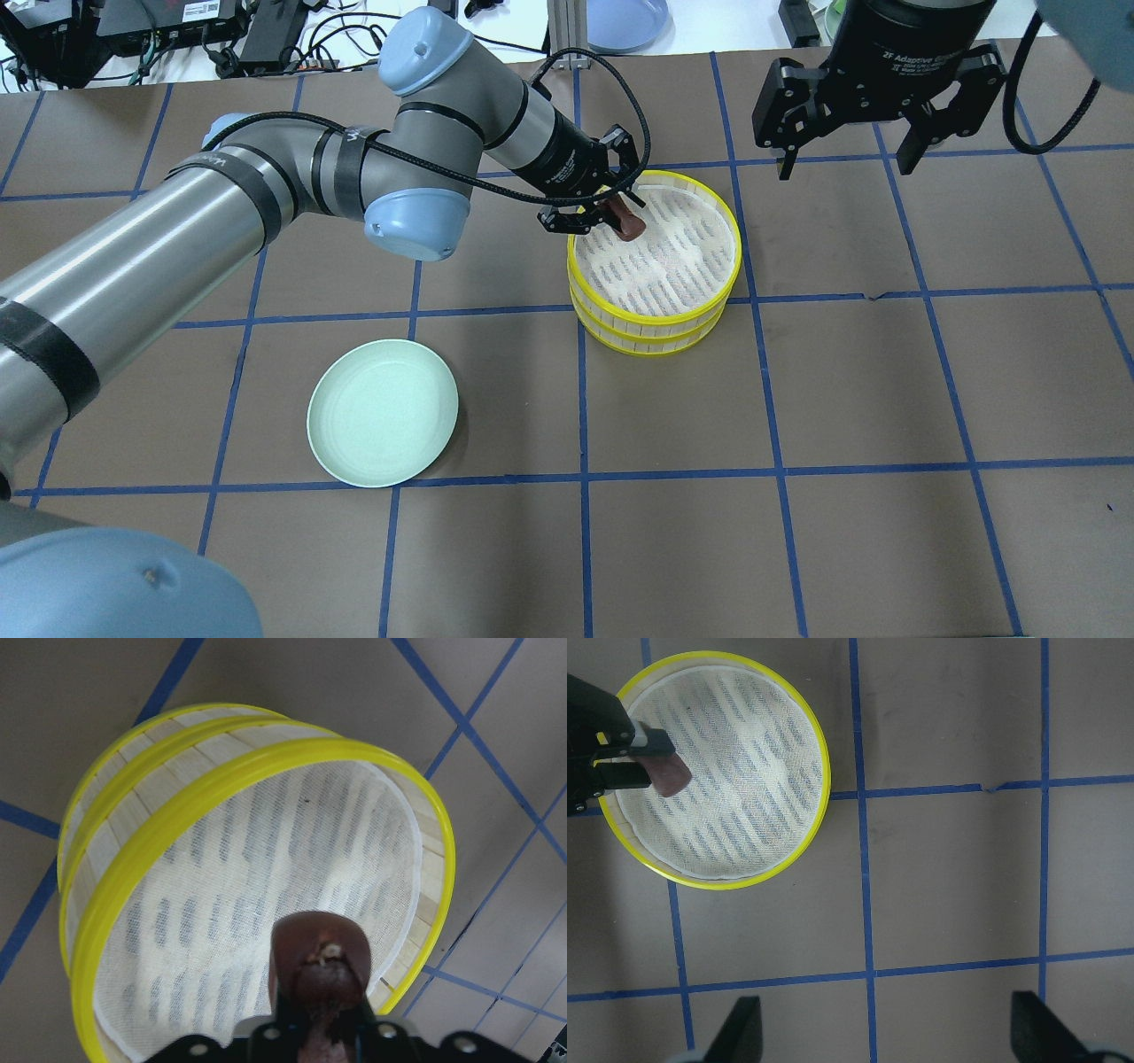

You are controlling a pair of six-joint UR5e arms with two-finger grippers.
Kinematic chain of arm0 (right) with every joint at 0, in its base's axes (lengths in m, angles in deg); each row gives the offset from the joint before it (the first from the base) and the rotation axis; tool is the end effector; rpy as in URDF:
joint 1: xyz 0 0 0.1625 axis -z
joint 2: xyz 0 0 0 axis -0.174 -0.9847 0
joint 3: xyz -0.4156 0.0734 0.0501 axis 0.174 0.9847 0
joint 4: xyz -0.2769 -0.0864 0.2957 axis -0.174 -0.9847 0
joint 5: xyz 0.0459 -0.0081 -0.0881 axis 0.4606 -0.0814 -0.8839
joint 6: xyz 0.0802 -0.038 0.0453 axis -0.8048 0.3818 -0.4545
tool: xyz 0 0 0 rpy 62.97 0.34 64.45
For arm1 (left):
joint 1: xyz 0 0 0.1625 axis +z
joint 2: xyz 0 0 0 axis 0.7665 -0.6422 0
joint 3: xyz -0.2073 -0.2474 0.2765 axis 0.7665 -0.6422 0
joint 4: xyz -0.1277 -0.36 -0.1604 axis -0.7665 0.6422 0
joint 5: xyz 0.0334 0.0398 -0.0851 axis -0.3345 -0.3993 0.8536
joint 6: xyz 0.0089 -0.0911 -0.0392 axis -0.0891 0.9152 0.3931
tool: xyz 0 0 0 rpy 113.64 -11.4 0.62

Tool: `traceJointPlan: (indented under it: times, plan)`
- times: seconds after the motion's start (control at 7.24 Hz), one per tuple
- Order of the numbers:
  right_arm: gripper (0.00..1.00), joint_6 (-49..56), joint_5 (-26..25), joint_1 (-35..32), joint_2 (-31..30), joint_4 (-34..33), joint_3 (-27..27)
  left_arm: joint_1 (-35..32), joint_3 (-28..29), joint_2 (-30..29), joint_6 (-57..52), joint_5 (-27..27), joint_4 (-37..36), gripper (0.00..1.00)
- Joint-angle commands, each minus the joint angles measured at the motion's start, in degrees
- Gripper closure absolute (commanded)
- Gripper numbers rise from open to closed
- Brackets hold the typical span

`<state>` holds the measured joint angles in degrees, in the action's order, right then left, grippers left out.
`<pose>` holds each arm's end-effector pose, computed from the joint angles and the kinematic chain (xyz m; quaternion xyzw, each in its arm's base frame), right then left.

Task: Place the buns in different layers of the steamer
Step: 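Lower the brown bun into the top tier and open the left gripper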

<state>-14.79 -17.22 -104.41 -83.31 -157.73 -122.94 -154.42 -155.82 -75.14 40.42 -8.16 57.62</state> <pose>0.1639 -0.4753 0.5518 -0.0254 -0.9992 0.0051 0.0309 -0.3430 -0.5835 0.3090 0.2602 -0.9176 -0.0586 0.2948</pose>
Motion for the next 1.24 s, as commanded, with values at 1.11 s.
traceJointPlan:
  times: [1.11]
  plan:
    - [0.0, 0.0, 0.06, 0.0, 0.0, 0.05, 0.0, 6.79, 5.56, 9.51, -32.49, -27.11, 23.68, 0.0]
